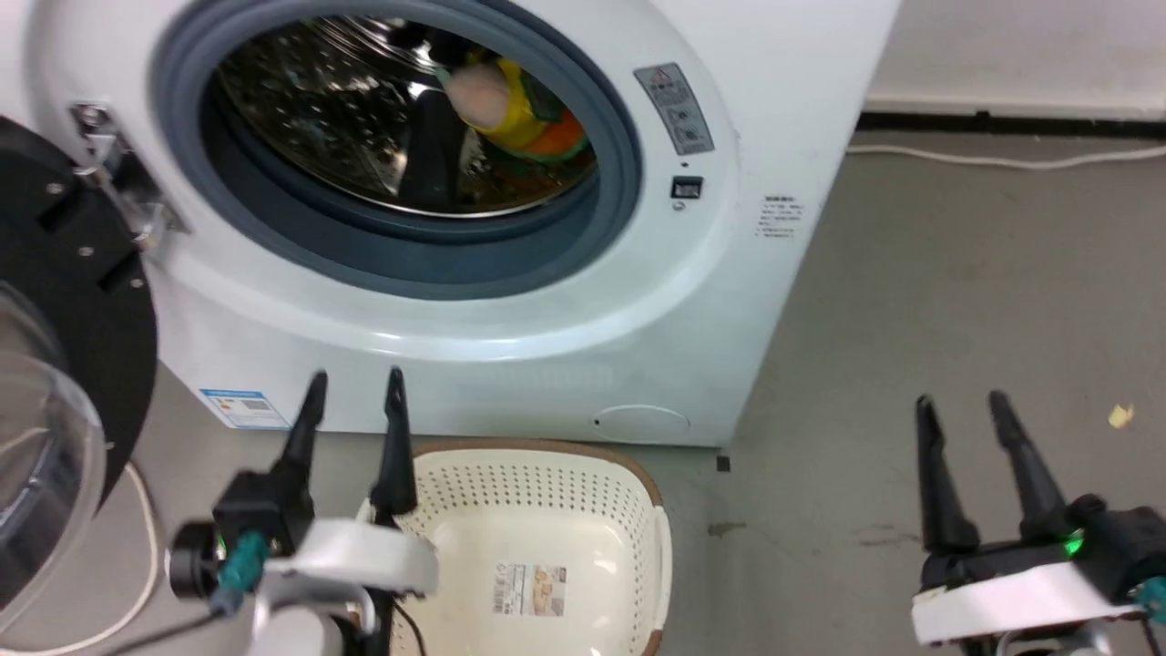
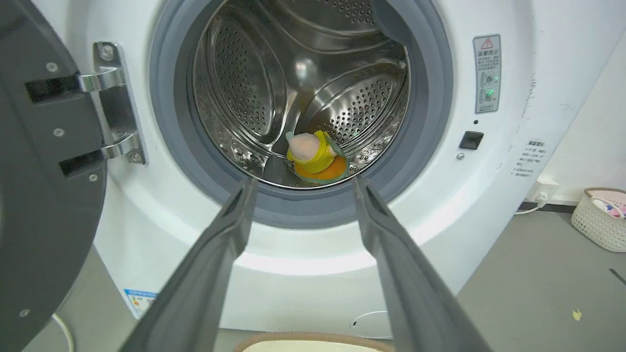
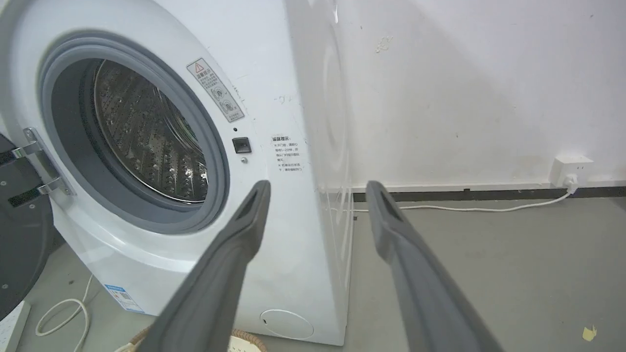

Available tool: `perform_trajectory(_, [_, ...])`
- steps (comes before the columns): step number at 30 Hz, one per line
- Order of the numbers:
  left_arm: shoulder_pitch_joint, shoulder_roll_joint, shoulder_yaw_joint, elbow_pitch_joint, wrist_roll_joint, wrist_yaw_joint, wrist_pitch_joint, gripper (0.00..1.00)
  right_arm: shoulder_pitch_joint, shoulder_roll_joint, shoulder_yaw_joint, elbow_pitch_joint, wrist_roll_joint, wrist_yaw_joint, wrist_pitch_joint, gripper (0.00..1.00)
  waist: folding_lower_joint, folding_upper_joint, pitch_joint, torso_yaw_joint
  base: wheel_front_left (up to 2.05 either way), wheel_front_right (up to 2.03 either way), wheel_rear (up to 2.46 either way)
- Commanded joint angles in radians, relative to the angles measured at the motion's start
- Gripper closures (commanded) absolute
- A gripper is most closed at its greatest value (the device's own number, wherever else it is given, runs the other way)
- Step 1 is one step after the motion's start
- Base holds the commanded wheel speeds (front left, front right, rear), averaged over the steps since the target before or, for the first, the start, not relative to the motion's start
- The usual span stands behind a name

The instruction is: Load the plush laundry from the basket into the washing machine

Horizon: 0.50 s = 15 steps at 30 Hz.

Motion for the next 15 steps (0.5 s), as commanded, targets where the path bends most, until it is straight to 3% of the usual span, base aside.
perform_trajectory(1, [0.013, -0.008, 0.006, -0.011, 0.005, 0.002, -0.005, 0.0, 0.014, -0.001, 0.004, 0.006, -0.005, -0.001, -0.005, 0.0, 0.0001, 0.0, -0.015, 0.013, 0.0, 0.0, 0.0])
perform_trajectory(8, [0.131, -0.057, 0.028, -0.059, 0.068, -0.054, -0.005, 0.0, 0.053, -0.001, 0.034, 0.038, -0.027, -0.001, -0.005, 0.0, 0.0001, 0.0, -0.05, 0.025, 0.0, 0.0, 0.0])
perform_trajectory(15, [0.168, -0.071, 0.04, -0.013, 0.163, -0.057, -0.005, 0.0, 0.071, -0.001, 0.044, 0.044, -0.017, -0.001, -0.005, 0.0, 0.0001, 0.0, -0.063, 0.029, 0.0, 0.0, 0.0])
